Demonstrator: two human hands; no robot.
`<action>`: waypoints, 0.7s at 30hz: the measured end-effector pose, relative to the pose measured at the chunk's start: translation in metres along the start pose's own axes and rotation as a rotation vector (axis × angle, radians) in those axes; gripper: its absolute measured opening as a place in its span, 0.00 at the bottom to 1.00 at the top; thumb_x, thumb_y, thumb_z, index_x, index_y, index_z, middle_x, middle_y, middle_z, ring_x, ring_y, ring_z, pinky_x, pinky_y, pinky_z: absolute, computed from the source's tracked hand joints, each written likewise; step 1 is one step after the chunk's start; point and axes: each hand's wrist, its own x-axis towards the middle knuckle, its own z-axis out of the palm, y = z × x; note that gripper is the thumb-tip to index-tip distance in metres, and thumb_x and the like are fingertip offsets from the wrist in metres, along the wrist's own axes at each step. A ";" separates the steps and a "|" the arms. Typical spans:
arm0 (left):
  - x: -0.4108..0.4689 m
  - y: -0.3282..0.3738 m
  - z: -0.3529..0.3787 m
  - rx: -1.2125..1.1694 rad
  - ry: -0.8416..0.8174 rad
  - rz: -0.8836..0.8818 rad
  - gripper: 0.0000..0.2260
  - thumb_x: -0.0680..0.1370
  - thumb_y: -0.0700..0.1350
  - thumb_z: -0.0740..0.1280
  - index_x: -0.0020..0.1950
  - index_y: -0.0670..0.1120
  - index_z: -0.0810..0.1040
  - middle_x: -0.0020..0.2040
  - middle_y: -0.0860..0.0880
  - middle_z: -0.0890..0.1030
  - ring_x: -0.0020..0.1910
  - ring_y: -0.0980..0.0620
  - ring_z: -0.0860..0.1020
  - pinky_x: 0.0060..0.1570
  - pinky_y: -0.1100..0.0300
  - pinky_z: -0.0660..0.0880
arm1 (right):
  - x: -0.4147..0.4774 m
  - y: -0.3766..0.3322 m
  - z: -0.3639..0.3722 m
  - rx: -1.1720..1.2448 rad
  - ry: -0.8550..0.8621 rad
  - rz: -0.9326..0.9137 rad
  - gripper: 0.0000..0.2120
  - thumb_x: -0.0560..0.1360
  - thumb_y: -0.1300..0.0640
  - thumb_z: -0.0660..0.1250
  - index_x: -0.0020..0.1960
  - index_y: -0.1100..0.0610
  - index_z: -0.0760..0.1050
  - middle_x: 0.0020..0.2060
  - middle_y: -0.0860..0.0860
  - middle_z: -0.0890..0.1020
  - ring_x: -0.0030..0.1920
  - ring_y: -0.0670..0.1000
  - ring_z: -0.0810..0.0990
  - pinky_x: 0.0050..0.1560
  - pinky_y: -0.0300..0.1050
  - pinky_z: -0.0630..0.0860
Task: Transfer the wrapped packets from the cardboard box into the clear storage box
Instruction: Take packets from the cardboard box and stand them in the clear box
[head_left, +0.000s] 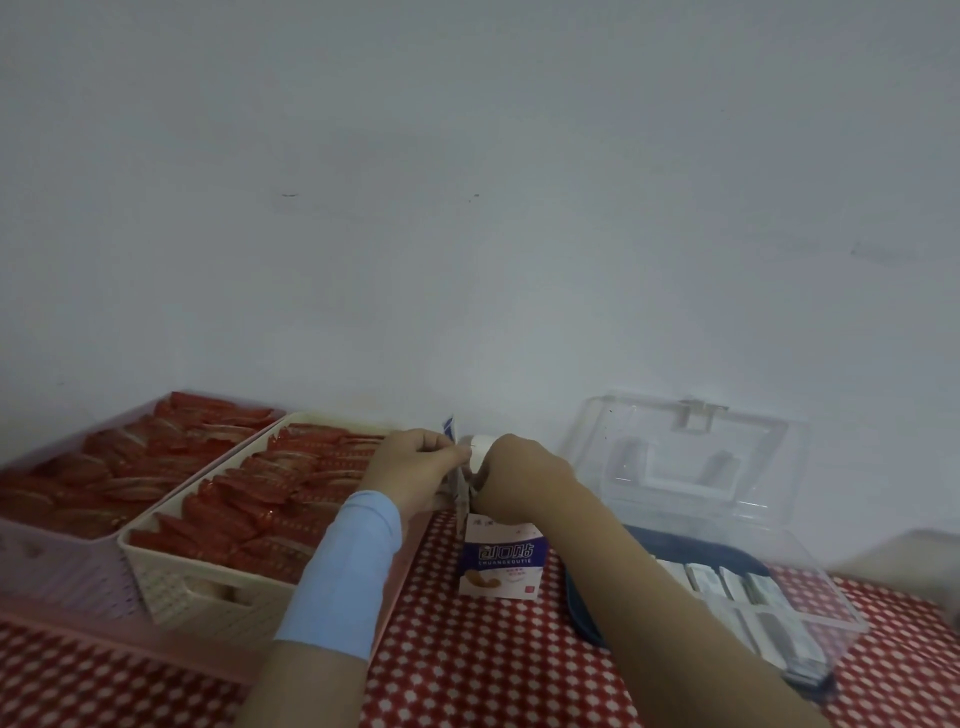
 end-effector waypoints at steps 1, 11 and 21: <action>0.000 0.000 -0.001 -0.003 0.001 0.002 0.04 0.77 0.38 0.71 0.43 0.38 0.80 0.45 0.38 0.85 0.48 0.39 0.85 0.46 0.46 0.83 | 0.000 0.001 0.001 0.005 0.020 0.002 0.14 0.78 0.57 0.65 0.36 0.49 0.65 0.37 0.48 0.74 0.46 0.52 0.80 0.48 0.47 0.79; -0.002 0.015 0.004 -0.119 0.011 0.184 0.05 0.76 0.38 0.73 0.45 0.39 0.78 0.45 0.39 0.86 0.46 0.41 0.85 0.49 0.43 0.82 | -0.018 0.059 -0.030 0.525 0.330 -0.099 0.07 0.78 0.54 0.69 0.43 0.51 0.84 0.34 0.48 0.84 0.30 0.47 0.78 0.35 0.44 0.77; -0.046 0.014 0.064 -0.349 -0.507 -0.005 0.17 0.78 0.43 0.66 0.61 0.33 0.76 0.53 0.37 0.84 0.53 0.39 0.84 0.44 0.52 0.83 | -0.062 0.101 -0.041 0.947 0.302 -0.224 0.05 0.77 0.66 0.68 0.47 0.61 0.83 0.33 0.48 0.83 0.29 0.41 0.74 0.32 0.34 0.71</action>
